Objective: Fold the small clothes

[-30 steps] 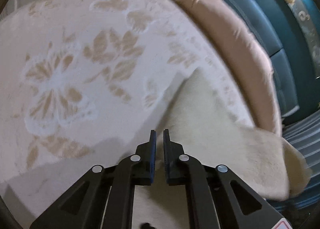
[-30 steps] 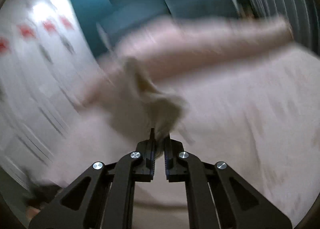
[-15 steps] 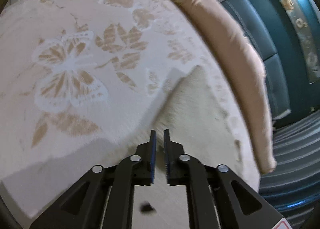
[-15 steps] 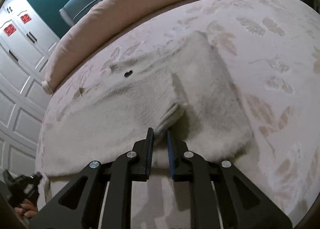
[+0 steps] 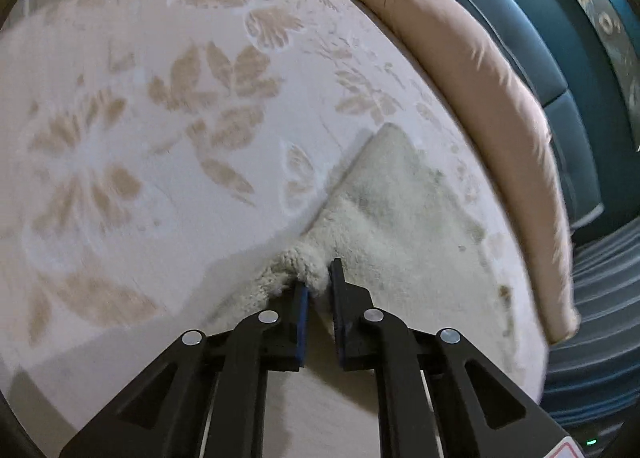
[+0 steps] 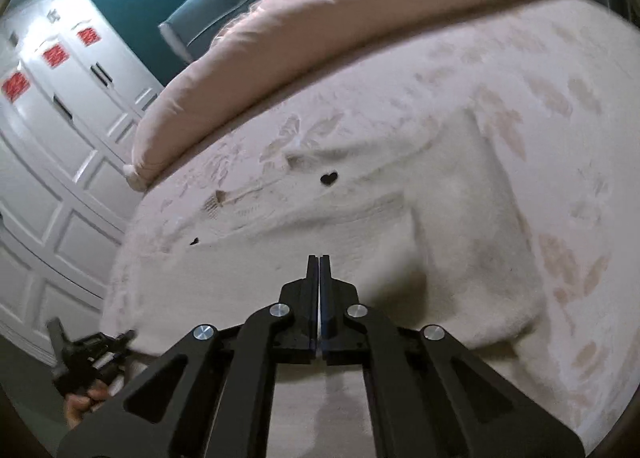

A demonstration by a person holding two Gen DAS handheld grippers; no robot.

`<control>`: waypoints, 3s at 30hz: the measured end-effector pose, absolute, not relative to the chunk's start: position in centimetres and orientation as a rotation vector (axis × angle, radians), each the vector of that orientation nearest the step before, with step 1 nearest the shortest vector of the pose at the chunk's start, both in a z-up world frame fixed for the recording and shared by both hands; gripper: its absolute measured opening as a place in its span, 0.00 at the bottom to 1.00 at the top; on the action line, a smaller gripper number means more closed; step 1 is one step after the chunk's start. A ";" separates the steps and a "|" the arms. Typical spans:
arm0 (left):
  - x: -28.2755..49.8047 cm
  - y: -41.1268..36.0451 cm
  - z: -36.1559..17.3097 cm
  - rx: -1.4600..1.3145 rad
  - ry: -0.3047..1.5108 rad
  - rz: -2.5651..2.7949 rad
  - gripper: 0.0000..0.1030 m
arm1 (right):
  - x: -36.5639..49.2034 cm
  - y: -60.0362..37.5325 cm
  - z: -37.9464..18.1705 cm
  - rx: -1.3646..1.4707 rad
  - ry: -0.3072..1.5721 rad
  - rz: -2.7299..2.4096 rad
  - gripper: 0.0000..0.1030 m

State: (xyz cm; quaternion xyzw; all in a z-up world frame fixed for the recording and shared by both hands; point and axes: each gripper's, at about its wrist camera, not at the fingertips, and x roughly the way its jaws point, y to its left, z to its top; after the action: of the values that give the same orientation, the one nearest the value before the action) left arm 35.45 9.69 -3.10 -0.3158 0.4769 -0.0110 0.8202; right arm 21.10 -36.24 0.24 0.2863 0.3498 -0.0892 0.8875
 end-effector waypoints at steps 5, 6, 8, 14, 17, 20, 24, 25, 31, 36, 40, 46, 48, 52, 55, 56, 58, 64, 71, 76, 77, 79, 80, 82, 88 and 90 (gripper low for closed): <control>34.6 8.9 -4.3 -0.596 0.986 -0.027 0.13 | 20.4 -37.7 -3.9 0.636 0.814 -0.316 0.00; 34.5 8.8 -4.3 -0.584 0.980 -0.029 0.13 | 20.1 -37.4 -3.2 0.640 0.795 -0.340 0.02; 34.4 8.6 -4.6 -0.559 0.962 -0.040 0.13 | 20.8 -35.4 -0.9 0.622 0.748 -0.272 0.01; 33.9 8.6 -5.1 -0.521 0.900 -0.063 0.14 | 30.4 -21.8 2.2 0.373 0.831 0.070 0.03; 33.4 8.7 -5.4 -0.530 0.872 -0.075 0.14 | 35.6 -14.5 1.1 0.281 0.886 0.183 0.03; 33.3 8.6 -5.5 -0.525 0.857 -0.079 0.14 | 39.8 -10.7 -1.1 0.269 0.965 0.230 0.04; 33.1 9.1 -5.8 -0.554 0.837 -0.103 0.14 | 41.6 -10.7 -3.4 0.214 1.034 0.176 0.06; 33.1 9.2 -6.0 -0.564 0.833 -0.109 0.14 | 41.7 -11.9 -3.6 0.217 1.028 0.178 0.03; 33.1 9.0 -6.1 -0.558 0.814 -0.109 0.14 | 34.8 -28.9 -2.8 0.354 0.925 -0.146 0.11; 33.1 8.7 -6.1 -0.544 0.809 -0.099 0.14 | 24.0 -41.2 -1.7 0.556 0.804 -0.365 0.16; 33.0 8.4 -5.9 -0.528 0.810 -0.088 0.14 | 21.5 -40.7 -0.8 0.568 0.756 -0.255 0.61; 33.1 8.3 -5.9 -0.512 0.815 -0.080 0.14 | 24.3 -36.2 -3.8 0.466 0.893 -0.261 0.13; 33.1 8.3 -5.9 -0.512 0.816 -0.080 0.14 | 23.3 -36.1 -1.2 0.545 0.783 -0.173 0.07; 33.2 8.2 -5.8 -0.505 0.816 -0.077 0.14 | 20.4 -36.9 4.4 0.548 0.558 -0.151 0.07; 33.2 8.1 -5.9 -0.498 0.818 -0.074 0.14 | 22.4 -39.0 -2.1 0.492 0.798 -0.273 0.07; 33.2 8.1 -5.9 -0.497 0.818 -0.073 0.14 | 23.0 -39.4 -4.2 0.496 0.889 -0.293 0.06; 33.2 8.1 -6.0 -0.497 0.818 -0.073 0.14 | 22.6 -39.5 -4.7 0.492 0.855 -0.281 0.07; 33.3 7.9 -5.8 -0.483 0.828 -0.066 0.14 | 19.9 -38.1 -1.6 0.544 0.822 -0.327 0.16; 27.8 8.7 -1.7 -0.387 0.917 -0.108 0.65 | 4.3 -37.1 0.9 0.556 0.761 -0.324 0.65; 18.1 12.1 0.4 -0.271 0.946 -0.076 0.81 | -5.7 -36.4 -1.6 0.608 0.873 -0.373 0.65; 16.3 13.0 0.1 -0.263 0.985 -0.073 0.81 | -7.2 -36.2 -2.2 0.656 0.893 -0.364 0.65; 14.1 14.2 -0.5 -0.255 1.050 -0.069 0.81 | -9.1 -35.8 -3.0 0.727 0.916 -0.342 0.66; 13.0 14.8 -0.9 -0.264 1.087 -0.068 0.81 | -9.9 -35.6 -3.5 0.754 0.923 -0.330 0.66; 11.4 15.6 -1.9 -0.322 1.133 -0.075 0.81 | -10.2 -34.9 -4.3 0.782 0.933 -0.328 0.66; 10.4 13.0 -2.4 -0.276 1.141 -0.121 0.83 | -8.5 -32.3 -5.0 0.830 0.893 -0.277 0.74; 10.8 12.2 -2.5 -0.262 1.146 -0.140 0.83 | -8.0 -31.4 -5.1 0.827 0.882 -0.260 0.74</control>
State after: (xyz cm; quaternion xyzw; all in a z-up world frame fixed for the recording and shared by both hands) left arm 10.75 12.21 -2.51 -0.1237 0.5403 -0.0659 0.8297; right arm -8.00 -31.44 -5.06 0.3877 0.4136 -0.1219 0.8147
